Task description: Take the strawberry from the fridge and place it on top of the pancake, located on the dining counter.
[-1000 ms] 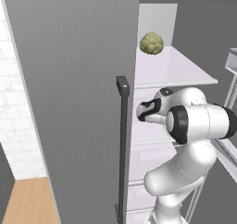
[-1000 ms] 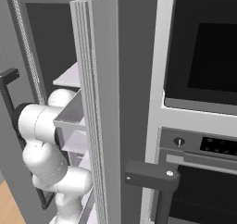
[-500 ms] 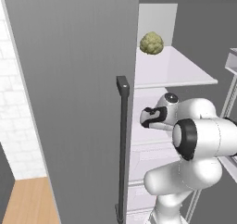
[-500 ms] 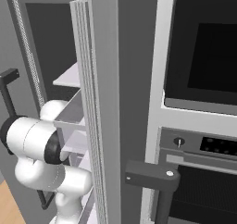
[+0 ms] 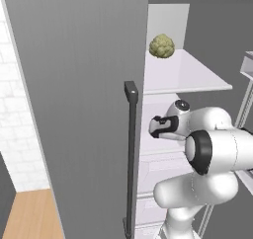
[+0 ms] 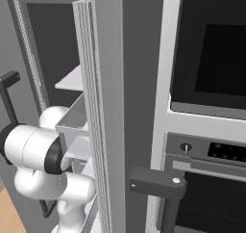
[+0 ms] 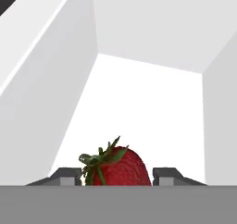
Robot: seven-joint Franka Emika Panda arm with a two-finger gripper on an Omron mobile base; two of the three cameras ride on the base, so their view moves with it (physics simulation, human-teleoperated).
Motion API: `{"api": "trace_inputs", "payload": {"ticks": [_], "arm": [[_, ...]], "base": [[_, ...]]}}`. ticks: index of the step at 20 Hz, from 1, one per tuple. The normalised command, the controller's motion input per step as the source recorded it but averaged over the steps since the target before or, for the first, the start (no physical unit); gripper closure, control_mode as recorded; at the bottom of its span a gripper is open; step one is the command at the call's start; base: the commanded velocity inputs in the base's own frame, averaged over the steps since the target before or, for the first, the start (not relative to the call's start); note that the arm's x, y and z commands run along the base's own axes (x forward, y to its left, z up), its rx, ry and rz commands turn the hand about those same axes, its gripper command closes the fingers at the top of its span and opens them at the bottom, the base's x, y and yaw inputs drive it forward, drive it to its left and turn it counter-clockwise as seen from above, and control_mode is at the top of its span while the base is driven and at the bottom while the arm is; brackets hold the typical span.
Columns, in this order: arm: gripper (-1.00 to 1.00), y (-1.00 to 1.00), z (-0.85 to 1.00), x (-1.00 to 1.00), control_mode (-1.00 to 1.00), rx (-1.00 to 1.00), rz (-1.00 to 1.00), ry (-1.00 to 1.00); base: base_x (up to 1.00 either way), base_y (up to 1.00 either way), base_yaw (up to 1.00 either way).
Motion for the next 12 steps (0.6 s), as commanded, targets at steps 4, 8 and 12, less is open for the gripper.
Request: {"api": "trace_inputs", "payload": {"ticks": [4,8,12], "arm": [[1.00,0.11,-0.28,-0.32,-1.00,0.00,0.00,0.00],[1.00,0.18,-0.18,-0.43,-1.00,0.00,0.00,-0.01],[1.00,0.26,0.00,-0.94,-1.00,0.00,0.00,-0.09]], "base": [[0.00,0.00,0.00],[0.00,0.00,0.00],[0.00,0.00,0.00]]}}
